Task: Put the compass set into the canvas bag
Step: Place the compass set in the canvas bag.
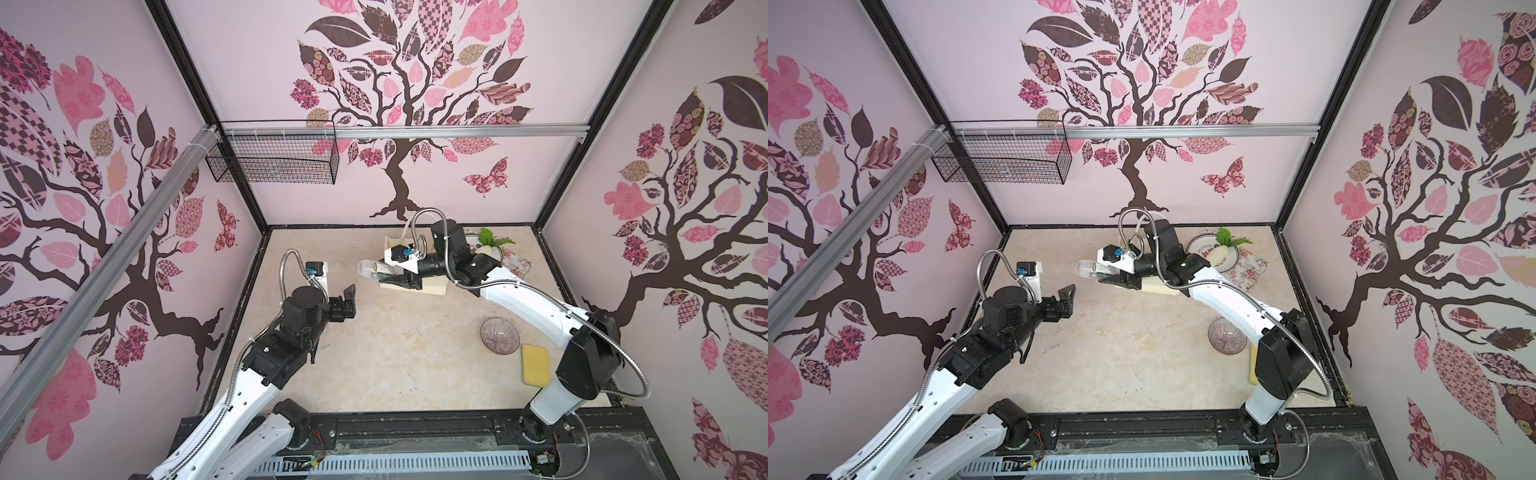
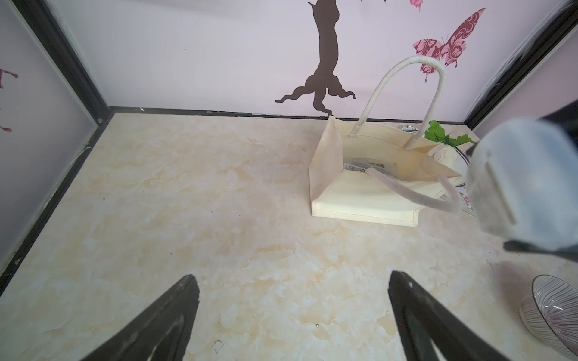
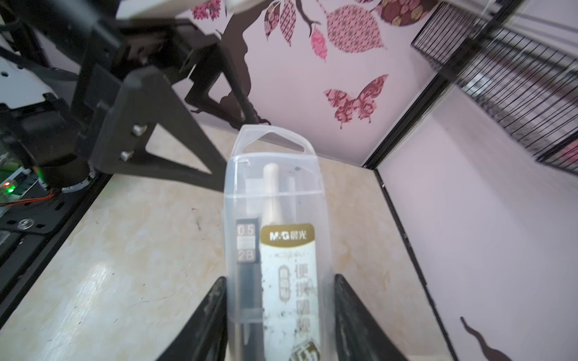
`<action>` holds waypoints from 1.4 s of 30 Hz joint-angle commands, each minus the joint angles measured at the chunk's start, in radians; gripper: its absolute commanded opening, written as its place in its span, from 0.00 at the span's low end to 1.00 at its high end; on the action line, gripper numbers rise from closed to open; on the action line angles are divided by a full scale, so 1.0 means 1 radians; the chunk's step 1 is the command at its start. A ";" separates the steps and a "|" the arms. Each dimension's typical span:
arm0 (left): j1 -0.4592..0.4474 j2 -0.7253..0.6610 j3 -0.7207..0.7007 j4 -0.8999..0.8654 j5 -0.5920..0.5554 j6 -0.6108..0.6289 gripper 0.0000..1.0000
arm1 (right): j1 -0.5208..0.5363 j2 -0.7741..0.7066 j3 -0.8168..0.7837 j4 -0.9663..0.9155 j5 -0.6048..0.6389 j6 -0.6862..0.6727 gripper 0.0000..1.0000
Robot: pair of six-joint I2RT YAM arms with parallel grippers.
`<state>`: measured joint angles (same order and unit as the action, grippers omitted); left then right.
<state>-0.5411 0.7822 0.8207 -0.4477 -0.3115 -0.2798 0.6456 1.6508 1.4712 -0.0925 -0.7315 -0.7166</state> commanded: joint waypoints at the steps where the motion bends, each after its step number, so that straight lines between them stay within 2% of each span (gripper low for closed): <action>1: 0.005 -0.017 -0.003 -0.011 -0.010 0.009 0.97 | -0.016 0.009 0.077 0.063 0.038 0.025 0.37; 10: 0.007 -0.036 -0.003 -0.022 -0.012 0.014 0.97 | -0.154 0.178 0.171 0.059 0.114 0.044 0.38; 17: 0.006 -0.019 -0.003 -0.016 -0.006 0.012 0.97 | -0.229 0.330 0.199 -0.014 0.207 -0.003 0.39; 31: 0.007 0.015 -0.006 -0.019 0.000 0.002 0.97 | -0.258 0.510 0.171 -0.124 0.323 -0.053 0.43; 36: 0.006 0.018 -0.008 -0.017 0.002 0.000 0.97 | -0.258 0.527 0.180 -0.133 0.323 -0.051 0.49; 42: 0.006 0.017 -0.015 0.002 -0.004 -0.006 0.97 | -0.258 0.495 0.175 -0.095 0.297 0.003 0.67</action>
<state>-0.5381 0.8013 0.8207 -0.4652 -0.3103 -0.2810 0.3878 2.1223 1.6295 -0.1745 -0.4126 -0.7456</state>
